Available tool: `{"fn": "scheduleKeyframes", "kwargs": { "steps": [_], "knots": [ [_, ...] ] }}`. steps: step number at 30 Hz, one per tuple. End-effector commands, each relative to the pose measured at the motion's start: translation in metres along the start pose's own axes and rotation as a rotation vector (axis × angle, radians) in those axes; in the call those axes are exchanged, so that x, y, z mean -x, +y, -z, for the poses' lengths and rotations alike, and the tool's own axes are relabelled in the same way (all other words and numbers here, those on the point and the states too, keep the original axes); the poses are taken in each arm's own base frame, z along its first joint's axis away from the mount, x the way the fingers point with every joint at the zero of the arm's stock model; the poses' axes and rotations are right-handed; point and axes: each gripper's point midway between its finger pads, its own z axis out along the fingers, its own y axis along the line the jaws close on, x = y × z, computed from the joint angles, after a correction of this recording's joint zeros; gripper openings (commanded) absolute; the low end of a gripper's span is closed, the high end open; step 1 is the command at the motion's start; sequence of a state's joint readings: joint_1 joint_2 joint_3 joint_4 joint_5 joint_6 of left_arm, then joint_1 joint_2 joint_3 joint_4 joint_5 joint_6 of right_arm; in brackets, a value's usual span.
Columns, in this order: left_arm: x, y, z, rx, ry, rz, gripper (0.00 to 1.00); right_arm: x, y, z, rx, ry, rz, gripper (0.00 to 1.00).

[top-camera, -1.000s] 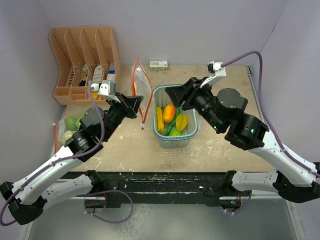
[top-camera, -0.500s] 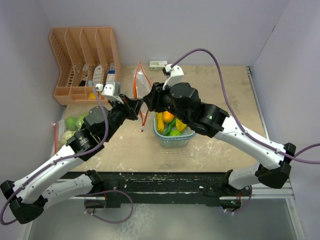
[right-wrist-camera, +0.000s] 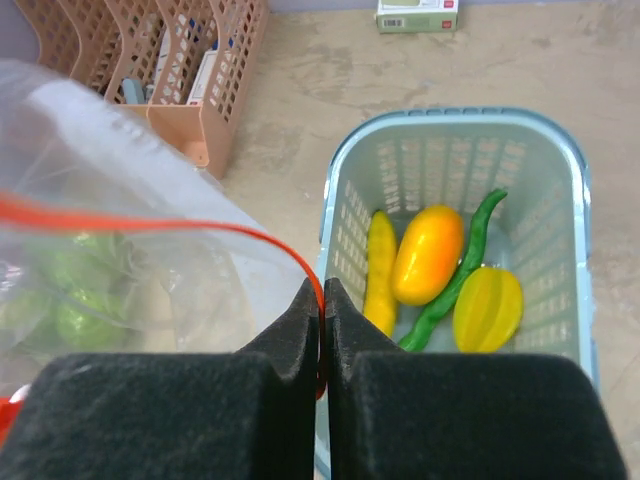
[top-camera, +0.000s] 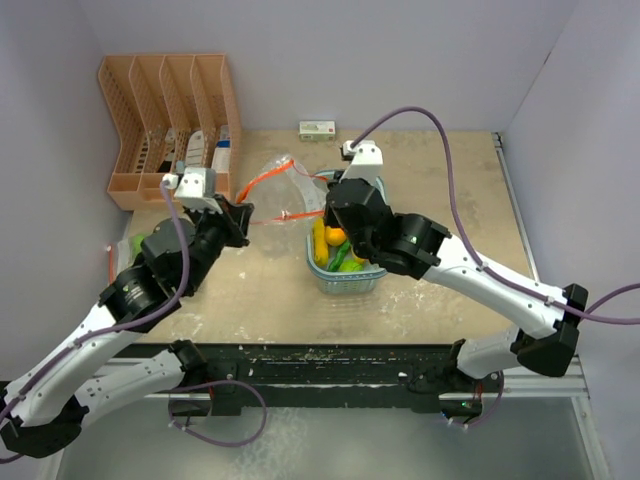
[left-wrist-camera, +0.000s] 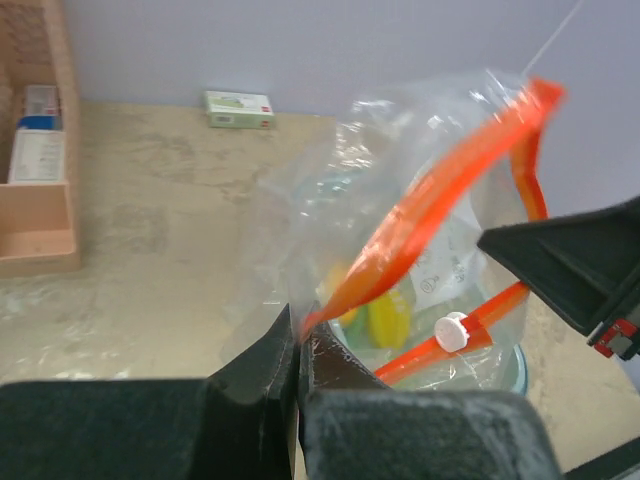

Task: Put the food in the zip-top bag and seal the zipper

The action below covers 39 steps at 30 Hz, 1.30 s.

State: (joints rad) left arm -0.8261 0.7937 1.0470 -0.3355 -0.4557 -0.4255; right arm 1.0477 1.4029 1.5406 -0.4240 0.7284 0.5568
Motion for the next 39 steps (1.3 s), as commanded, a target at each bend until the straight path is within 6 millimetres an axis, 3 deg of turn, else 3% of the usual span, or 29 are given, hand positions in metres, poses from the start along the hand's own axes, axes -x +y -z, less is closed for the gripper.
{"fn": "scheduleKeyframes", "kwargs": {
  "steps": [1, 5, 9, 14, 19, 21, 23, 26, 30, 32, 36, 39],
  "knots": [
    [0.032, 0.072, 0.040, 0.349, -0.063, -0.063, 0.00, 0.014, -0.066, 0.018, -0.274, -0.114, -0.040, 0.00],
    [0.041, 0.097, 0.061, 0.491, -0.055, -0.078, 0.00, 0.012, -0.064, 0.014, -0.294, -0.116, -0.052, 0.00],
    [0.050, 0.104, 0.075, 0.531, -0.031, -0.114, 0.00, 0.004, -0.050, 0.006, -0.300, -0.095, -0.015, 0.00],
    [0.071, 0.121, 0.111, 0.577, -0.047, -0.098, 0.00, -0.014, -0.021, -0.010, -0.207, -0.047, 0.011, 0.00],
    [0.069, 0.137, 0.135, 0.611, -0.055, -0.076, 0.00, -0.046, 0.025, -0.022, 0.026, 0.054, 0.032, 0.00],
    [0.064, 0.128, 0.126, 0.559, -0.047, -0.082, 0.00, -0.052, 0.038, -0.019, 0.109, 0.080, 0.037, 0.05],
    [0.054, 0.120, 0.111, 0.526, -0.016, -0.104, 0.00, -0.050, 0.053, -0.012, 0.214, 0.088, 0.056, 0.24],
    [0.031, 0.115, 0.091, 0.541, 0.051, -0.137, 0.00, -0.048, 0.075, 0.004, 0.375, 0.118, 0.089, 0.44],
    [0.000, 0.108, 0.064, 0.526, 0.102, -0.143, 0.00, -0.050, 0.093, 0.026, 0.531, 0.166, 0.114, 0.46],
    [-0.015, 0.107, 0.053, 0.527, 0.112, -0.135, 0.00, -0.047, 0.096, 0.038, 0.594, 0.172, 0.117, 0.52],
    [-0.044, 0.113, 0.043, 0.556, 0.152, -0.149, 0.00, -0.039, 0.093, 0.058, 0.658, 0.155, 0.106, 0.56],
    [-0.052, 0.116, 0.042, 0.570, 0.170, -0.157, 0.00, -0.033, 0.083, 0.071, 0.650, 0.157, 0.048, 0.56]
  ]
}}
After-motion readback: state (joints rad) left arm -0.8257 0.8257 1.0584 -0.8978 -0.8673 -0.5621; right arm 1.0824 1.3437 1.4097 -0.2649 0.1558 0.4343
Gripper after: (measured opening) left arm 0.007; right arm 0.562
